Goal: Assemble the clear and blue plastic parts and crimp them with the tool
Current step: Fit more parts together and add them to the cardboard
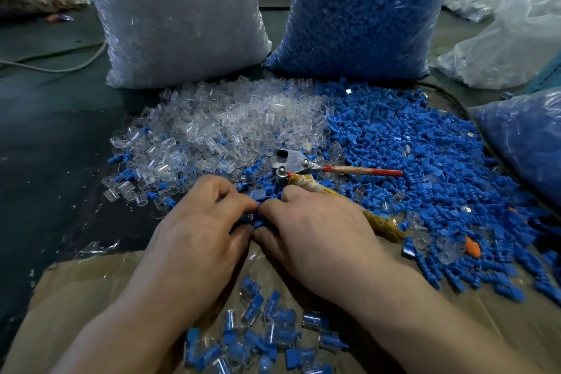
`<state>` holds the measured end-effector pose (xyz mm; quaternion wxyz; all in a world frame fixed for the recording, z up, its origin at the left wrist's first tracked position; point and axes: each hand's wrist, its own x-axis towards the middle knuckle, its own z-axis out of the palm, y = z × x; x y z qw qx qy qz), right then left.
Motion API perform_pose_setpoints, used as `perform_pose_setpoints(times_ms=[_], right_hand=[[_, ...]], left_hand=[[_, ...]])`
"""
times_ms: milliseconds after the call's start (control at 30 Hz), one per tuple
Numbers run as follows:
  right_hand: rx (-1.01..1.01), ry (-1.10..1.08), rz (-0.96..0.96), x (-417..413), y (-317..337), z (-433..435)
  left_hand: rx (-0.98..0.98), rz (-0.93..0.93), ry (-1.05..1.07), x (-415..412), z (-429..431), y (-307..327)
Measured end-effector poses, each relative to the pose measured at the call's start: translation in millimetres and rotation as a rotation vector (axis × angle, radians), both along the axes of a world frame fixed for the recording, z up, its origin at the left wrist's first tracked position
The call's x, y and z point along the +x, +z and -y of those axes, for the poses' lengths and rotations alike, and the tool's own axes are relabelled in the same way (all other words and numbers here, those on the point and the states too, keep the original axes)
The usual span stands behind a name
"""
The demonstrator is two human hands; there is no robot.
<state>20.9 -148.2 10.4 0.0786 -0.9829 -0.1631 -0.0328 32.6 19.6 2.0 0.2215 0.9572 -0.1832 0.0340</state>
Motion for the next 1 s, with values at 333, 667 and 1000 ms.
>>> perform_pose_setpoints(times_ms=[333,667,1000], right_hand=[[0.198,-0.035,0.038,0.3,2.4,5.8],[0.59,-0.121,0.098,-2.8,4.7,9.6],[1.382,-0.118,-0.493,-12.5,13.4,11.2]], left_hand=[[-0.218,0.006,0.099,1.0,-1.0,-2.3],[-0.649,-0.045,0.237,-8.5,-2.8,-0.4],[-1.027,-0.364,0.222,-4.4,-7.2,0.7]])
